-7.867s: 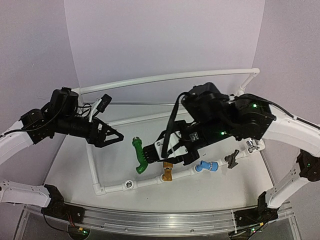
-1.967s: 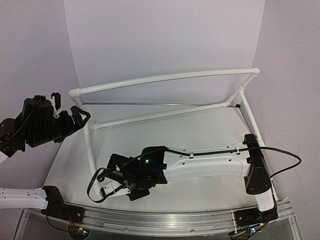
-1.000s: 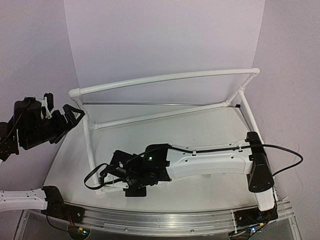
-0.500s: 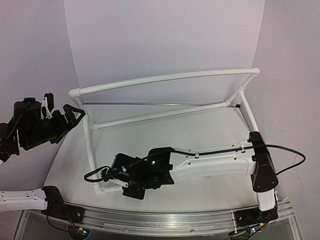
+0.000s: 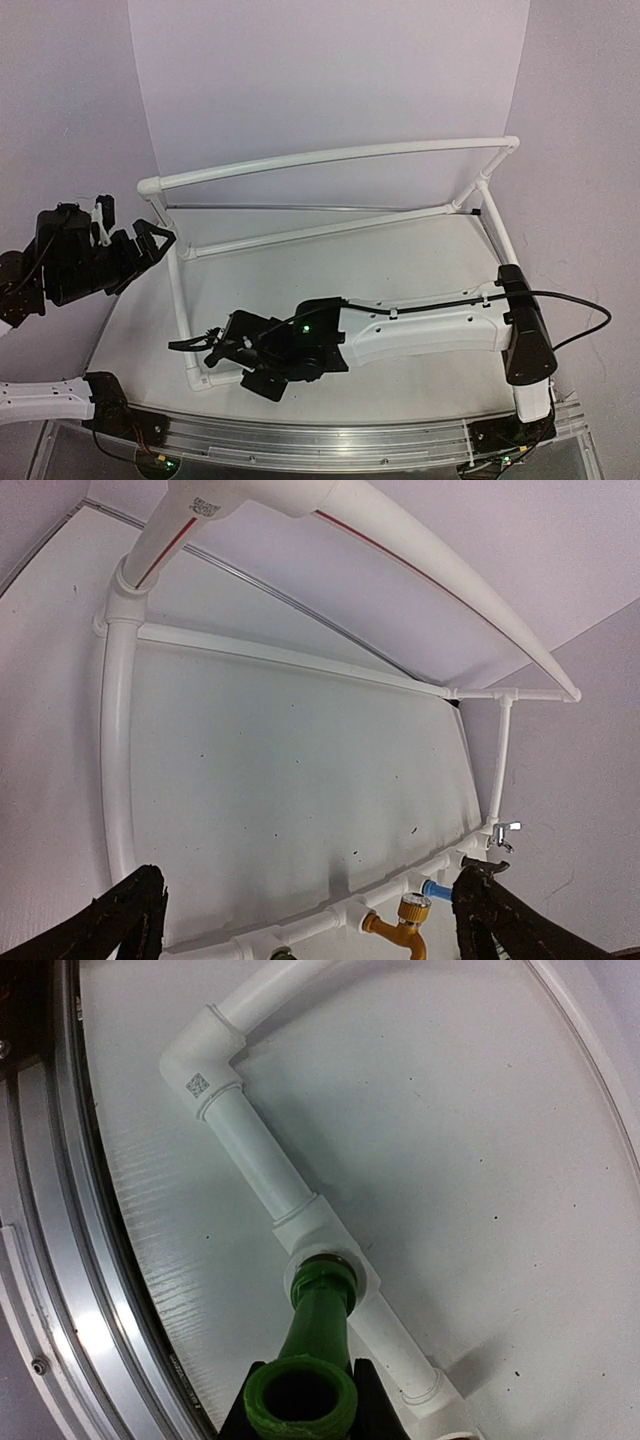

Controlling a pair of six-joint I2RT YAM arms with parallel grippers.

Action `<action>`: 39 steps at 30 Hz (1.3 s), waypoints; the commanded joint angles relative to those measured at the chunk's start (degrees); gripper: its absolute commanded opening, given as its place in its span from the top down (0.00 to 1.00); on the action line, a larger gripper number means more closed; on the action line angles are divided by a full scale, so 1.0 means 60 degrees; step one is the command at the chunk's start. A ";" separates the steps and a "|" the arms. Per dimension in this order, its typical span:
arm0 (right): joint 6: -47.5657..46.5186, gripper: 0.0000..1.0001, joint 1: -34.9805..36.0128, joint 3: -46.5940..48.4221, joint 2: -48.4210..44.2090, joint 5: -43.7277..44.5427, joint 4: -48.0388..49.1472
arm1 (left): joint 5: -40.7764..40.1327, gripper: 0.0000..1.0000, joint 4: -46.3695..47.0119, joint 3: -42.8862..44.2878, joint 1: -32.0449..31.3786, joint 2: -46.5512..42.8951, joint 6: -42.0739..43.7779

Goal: Install the water faucets

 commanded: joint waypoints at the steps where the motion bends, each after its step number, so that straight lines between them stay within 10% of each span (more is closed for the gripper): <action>1: 0.1284 1.00 0.0158 0.0055 0.0529 -0.0558 -0.0860 | -0.0017 0.00 0.0356 -0.0022 0.0016 -0.0229 -0.0002; 26: 0.6200 1.00 0.0297 0.0689 0.0842 -0.1498 -0.1548 | -0.0339 0.00 0.0328 0.0303 0.0016 -0.0578 0.0160; 39: 0.6175 0.79 0.0301 0.0779 0.0631 -0.1442 -0.1528 | -0.0534 0.00 0.0336 0.0281 0.0016 -0.0650 0.0197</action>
